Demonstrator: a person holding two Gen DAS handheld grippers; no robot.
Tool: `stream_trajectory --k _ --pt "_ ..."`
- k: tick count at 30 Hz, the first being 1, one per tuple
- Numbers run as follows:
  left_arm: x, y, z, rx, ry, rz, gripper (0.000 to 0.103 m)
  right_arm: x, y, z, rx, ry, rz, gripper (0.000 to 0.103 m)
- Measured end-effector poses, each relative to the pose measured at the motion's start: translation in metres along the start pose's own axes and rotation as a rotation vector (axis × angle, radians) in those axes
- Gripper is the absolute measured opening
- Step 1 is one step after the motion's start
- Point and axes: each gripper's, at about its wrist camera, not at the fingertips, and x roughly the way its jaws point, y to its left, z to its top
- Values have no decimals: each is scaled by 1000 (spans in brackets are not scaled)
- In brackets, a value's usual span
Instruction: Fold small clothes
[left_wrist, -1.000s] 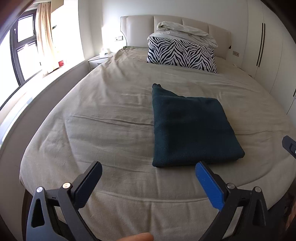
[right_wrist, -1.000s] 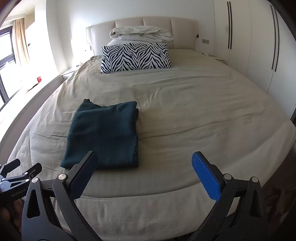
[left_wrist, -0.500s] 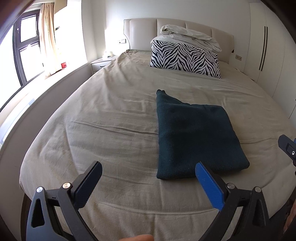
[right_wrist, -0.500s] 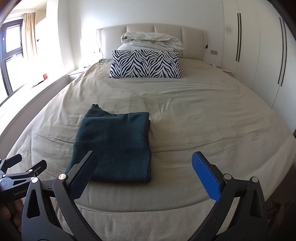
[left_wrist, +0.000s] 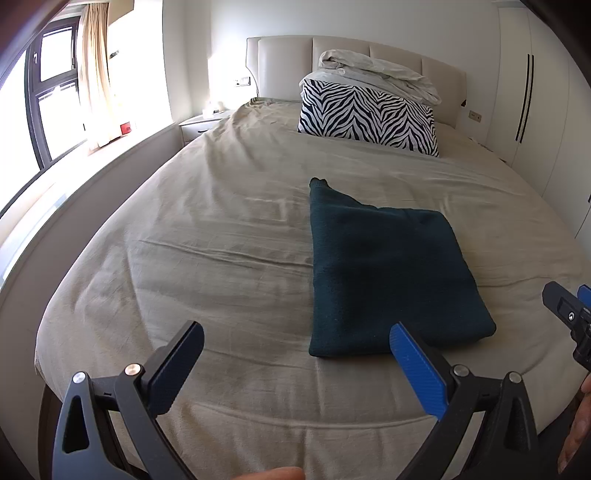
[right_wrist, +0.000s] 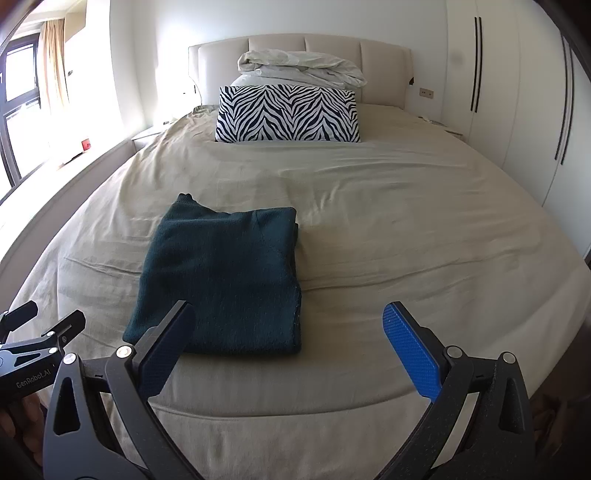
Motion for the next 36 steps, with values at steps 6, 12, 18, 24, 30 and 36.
stream_trajectory --k 6,12,18,24,30,36 --pt "1 -2 -1 -2 4 -2 103 1 0 -1 -2 0 2 103" --pt "2 -3 -3 -2 4 -6 103 1 1 -3 -4 3 3 103" --pt "1 -2 -2 -3 4 -4 103 1 2 -3 -4 3 4 103" --pt "1 -3 -3 -4 5 -5 103 2 4 -4 -5 5 7 103" --pt "2 -3 -4 -6 6 -5 103 2 5 -7 -10 5 10 103" --pt "2 -3 -4 -7 5 -5 103 3 3 -7 -13 11 14 103"
